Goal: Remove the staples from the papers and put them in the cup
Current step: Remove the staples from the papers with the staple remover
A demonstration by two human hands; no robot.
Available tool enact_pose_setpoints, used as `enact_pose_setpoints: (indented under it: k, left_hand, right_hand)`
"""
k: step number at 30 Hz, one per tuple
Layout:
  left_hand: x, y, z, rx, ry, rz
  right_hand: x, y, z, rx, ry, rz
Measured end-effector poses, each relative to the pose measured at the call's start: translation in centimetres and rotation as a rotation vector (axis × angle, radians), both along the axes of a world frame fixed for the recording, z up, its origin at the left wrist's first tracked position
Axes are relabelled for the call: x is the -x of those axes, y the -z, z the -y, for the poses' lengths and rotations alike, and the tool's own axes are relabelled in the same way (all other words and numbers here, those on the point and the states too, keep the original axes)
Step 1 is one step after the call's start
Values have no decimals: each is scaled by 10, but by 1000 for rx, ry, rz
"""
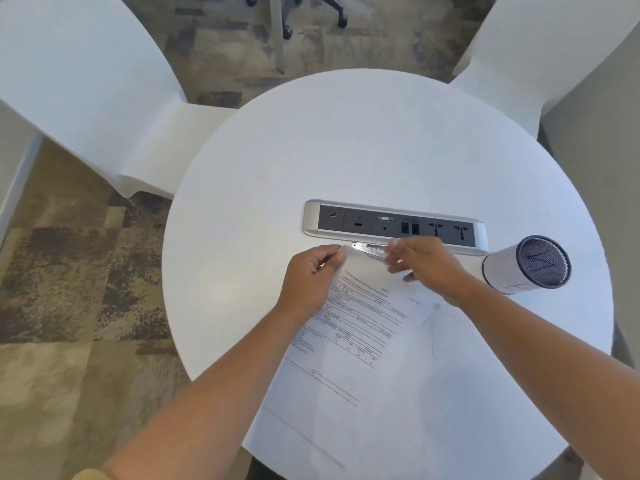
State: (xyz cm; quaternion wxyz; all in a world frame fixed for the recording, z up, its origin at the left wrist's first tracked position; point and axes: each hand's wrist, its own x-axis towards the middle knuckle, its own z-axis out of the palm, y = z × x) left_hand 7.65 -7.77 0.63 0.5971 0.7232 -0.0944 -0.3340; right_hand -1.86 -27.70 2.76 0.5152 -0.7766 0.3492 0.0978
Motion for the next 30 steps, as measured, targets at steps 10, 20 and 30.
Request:
enact_pose_setpoints:
  k: [10, 20, 30]
  left_hand:
    - [-9, 28, 2, 33, -79, -74]
    - [-9, 33, 6, 64, -47, -46]
    - [-7, 27, 10, 14, -171, -92]
  right_hand:
    - [-7, 44, 28, 644, -331, -125]
    - [-3, 46, 29, 470, -199, 51]
    - [-10, 4, 21, -112, 134, 418]
